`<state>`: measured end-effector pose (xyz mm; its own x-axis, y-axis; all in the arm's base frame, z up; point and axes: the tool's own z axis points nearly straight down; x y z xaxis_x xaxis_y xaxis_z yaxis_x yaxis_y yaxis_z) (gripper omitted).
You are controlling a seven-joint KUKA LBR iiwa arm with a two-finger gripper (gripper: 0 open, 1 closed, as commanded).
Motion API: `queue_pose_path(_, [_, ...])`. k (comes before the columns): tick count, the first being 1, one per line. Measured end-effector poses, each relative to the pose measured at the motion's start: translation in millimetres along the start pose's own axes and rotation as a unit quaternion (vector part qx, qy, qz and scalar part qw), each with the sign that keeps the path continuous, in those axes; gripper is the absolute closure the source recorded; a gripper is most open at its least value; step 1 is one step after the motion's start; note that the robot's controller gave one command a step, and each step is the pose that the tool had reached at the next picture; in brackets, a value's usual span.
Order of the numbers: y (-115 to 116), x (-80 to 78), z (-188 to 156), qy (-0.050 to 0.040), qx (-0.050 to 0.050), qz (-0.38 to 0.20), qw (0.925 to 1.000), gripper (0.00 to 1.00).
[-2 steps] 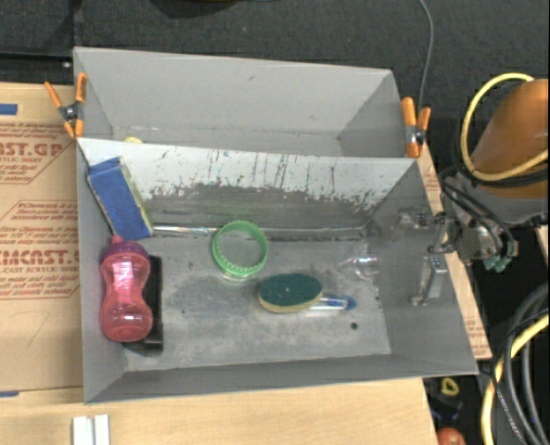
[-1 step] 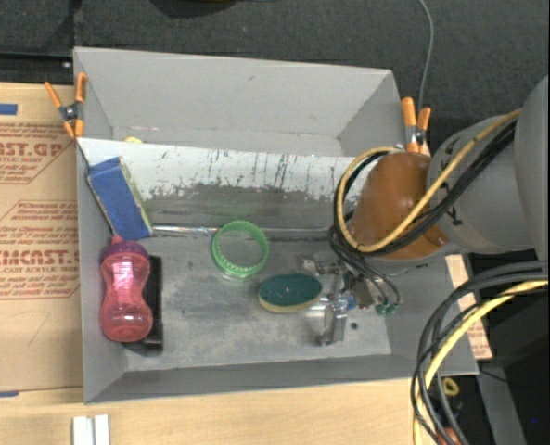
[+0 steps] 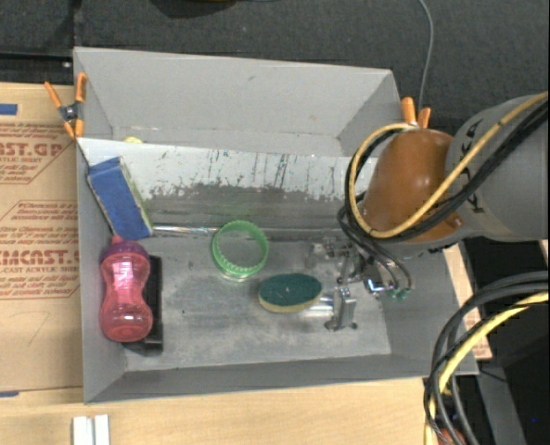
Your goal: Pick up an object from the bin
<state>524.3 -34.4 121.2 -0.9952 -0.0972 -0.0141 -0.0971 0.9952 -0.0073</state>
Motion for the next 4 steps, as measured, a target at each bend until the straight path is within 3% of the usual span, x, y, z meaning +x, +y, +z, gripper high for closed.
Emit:
queue_pose_path(1, [-2, 6.4, 22, 0.0089, -0.003, 0.119, 0.9929, 0.0])
queue_pose_path(2, [1, 14.6, 51, 0.0, 0.0, 0.033, 0.9994, 0.0])
queue_pose_path(3, [17, 34.8, 51, 0.0092, -0.002, 0.183, 0.9831, 1.0])
queue_pose_path(4, [17, 34.9, 51, 0.0092, -0.002, 0.183, 0.9831, 1.0])
